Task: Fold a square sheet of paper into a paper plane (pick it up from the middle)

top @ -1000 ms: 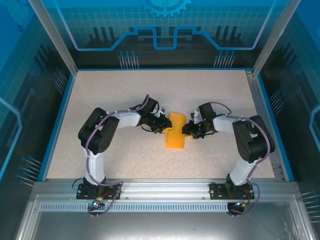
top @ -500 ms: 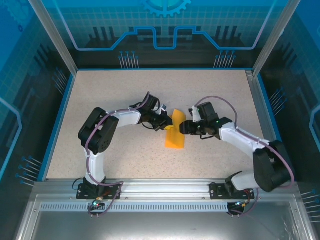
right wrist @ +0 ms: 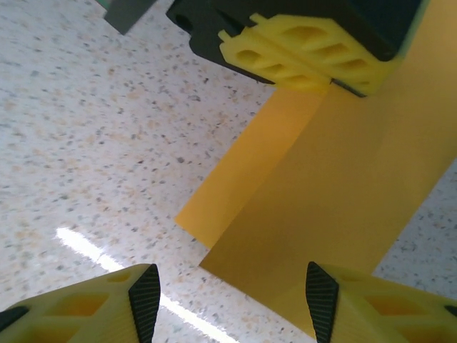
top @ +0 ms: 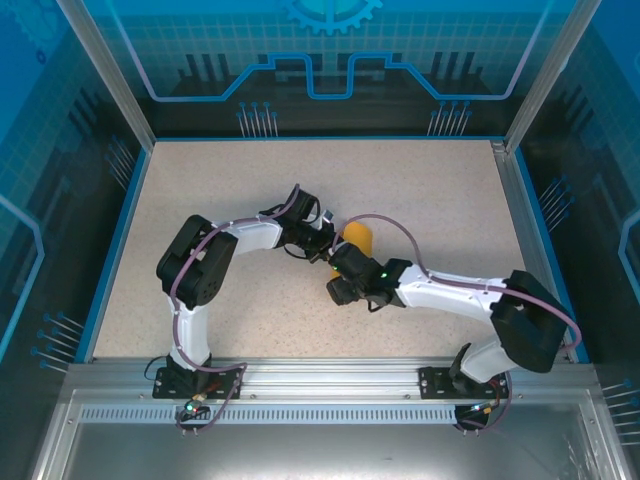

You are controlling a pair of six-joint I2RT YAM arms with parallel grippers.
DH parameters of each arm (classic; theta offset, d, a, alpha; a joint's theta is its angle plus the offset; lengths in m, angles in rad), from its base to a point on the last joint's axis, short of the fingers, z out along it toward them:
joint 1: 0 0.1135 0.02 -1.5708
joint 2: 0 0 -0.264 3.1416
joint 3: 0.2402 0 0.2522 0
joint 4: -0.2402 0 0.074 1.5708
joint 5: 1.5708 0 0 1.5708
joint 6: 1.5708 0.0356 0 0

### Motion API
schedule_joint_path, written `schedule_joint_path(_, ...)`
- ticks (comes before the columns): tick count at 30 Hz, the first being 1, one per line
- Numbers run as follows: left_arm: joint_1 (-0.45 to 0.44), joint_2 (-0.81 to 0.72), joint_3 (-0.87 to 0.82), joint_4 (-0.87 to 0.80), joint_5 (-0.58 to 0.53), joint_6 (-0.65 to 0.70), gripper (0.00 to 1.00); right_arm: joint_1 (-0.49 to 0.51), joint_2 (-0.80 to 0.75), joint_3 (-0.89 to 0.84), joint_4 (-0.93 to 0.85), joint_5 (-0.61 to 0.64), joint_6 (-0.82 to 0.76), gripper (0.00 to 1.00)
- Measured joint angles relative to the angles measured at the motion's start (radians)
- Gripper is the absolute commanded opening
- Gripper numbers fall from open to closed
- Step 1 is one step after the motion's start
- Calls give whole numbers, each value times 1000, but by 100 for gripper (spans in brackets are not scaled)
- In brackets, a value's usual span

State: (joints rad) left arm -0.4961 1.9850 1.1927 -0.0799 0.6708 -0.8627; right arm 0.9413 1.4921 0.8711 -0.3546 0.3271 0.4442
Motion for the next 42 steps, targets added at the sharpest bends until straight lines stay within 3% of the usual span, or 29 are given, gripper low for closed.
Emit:
schedule_joint_path(4, 0, 0, 0, -4, 0, 0, 9, 20, 39, 31, -8, 68, 3, 56)
schedule_joint_path(9, 0, 0, 0, -5, 0, 0, 9, 23, 43, 35, -15, 112, 14, 45)
schedule_joint_path(21, 0, 0, 0, -5, 0, 0, 9, 23, 43, 45, -48, 145, 25, 29)
schedule_joint_path(27, 0, 0, 0, -5, 0, 0, 10, 23, 19, 45, -50, 144, 18, 11)
schedule_joint_path(30, 0, 0, 0, -5, 0, 5, 20, 20, 11, 43, -49, 137, 15, 7)
schedule_joint_path(34, 0, -2, 0, -11, -8, 12, 49, 3, 2, 34, -44, 105, 6, 5)
schedule_joint_path(38, 0, -33, -12, -39, -55, 18, 62, -60, -28, -1, -10, -1, -8, 4)
schedule_joint_path(42, 0, -115, -53, -55, -117, 23, 64, -153, -63, -47, 37, -150, -21, 5)
